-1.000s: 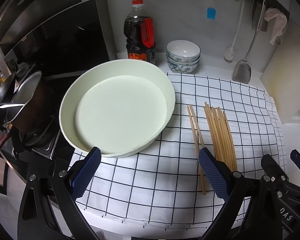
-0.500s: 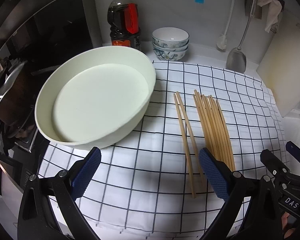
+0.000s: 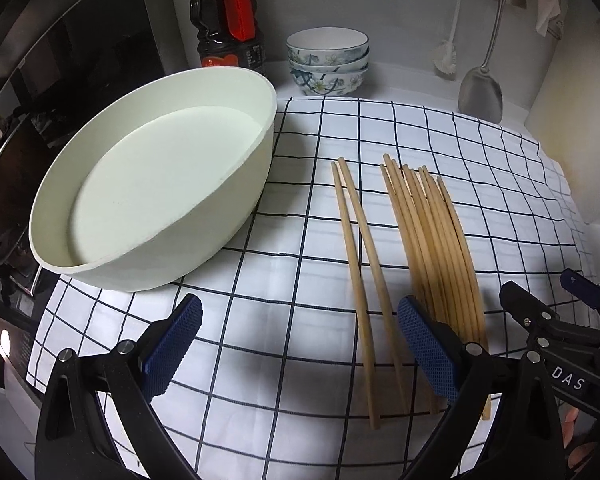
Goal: Organize utensils
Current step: 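Lower both tools toward the row of wooden chopsticks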
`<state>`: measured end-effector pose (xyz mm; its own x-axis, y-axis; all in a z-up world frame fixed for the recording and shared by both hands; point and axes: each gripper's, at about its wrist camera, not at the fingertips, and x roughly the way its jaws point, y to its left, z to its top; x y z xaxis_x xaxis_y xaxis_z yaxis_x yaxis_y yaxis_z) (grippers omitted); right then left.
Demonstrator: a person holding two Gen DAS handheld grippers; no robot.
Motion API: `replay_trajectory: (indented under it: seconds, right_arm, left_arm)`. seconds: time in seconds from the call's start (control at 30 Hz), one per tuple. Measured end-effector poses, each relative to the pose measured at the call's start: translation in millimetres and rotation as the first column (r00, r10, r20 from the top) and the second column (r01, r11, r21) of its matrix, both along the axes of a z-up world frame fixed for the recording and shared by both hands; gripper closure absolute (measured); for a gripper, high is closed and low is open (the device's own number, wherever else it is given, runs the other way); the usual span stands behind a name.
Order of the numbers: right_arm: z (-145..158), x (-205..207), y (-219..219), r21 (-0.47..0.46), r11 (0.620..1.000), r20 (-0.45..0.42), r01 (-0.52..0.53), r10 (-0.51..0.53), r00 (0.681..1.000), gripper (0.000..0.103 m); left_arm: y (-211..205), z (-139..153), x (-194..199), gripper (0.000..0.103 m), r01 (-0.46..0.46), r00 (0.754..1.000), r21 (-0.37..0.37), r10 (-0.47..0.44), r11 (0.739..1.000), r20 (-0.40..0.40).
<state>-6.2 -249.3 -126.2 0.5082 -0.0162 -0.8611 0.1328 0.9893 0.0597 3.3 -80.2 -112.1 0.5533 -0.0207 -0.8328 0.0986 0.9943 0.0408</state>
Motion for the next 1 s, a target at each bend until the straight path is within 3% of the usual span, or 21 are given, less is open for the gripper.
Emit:
replay_trajectory:
  seconds: [0.43,1.0]
  right_arm:
    - [-25.2,17.2,3.4,-0.062,0.998,-0.035,-0.002,-0.001,0.999,0.008]
    - [-28.1,6.7,-13.2,-0.093,0.996,-0.023,0.015,-0.017,1.000,0.008]
  left_arm:
    - [-3.0,-22.6,15.3,0.007,-0.033,0.999,0.026,0.034,0.999,-0.037]
    - [-2.1,-39.0,24.0,0.007,-0.051,0.996,0.034,0.053,0.998,-0.076]
